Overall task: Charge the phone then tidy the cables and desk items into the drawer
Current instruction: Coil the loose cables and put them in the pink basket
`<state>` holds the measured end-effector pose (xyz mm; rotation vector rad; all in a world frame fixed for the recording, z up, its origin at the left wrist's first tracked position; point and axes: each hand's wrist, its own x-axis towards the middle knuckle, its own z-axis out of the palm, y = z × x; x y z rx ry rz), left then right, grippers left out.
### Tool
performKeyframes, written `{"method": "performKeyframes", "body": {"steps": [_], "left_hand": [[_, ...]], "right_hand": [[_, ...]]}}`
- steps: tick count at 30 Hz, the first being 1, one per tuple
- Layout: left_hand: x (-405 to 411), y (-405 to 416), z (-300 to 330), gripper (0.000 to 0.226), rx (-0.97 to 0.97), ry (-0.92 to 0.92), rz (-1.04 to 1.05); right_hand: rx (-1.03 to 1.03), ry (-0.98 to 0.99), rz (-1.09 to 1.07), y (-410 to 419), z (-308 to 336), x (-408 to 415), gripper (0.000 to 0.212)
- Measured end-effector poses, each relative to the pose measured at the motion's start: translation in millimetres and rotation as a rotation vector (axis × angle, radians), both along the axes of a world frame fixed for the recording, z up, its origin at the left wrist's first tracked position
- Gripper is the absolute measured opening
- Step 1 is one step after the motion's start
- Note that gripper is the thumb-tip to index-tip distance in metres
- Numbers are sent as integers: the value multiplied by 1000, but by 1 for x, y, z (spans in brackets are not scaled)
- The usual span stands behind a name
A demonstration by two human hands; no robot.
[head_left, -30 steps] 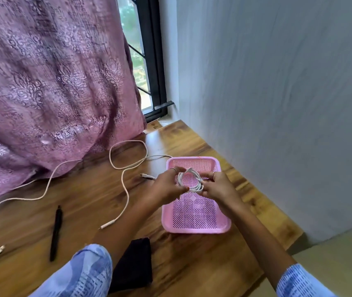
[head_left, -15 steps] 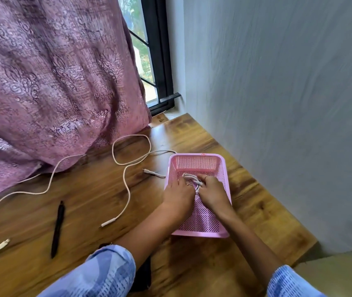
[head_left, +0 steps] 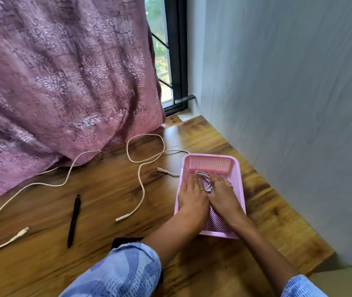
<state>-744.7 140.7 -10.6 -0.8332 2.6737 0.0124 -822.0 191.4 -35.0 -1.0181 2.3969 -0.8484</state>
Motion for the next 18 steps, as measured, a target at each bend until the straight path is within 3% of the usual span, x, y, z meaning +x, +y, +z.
{"method": "performKeyframes", "body": {"steps": [5,8,11,15,18], "left_hand": [[32,-6,17,71,19,252,-124],[62,-22,23,65,-49,461,-87],[100,-41,37,57,-107,490,40],[150,-69,41,55,20,517,245],[183,-82,35,45,62,490,318]], "right_hand": [[-184,69,-4,-2,33,17,43],[-296,159,35,-18,53,42,44],[-323,230,128,-39,67,76,60],[-254,506,356,-65,59,112,44],[-52,683,548,-83,45,125,52]]}}
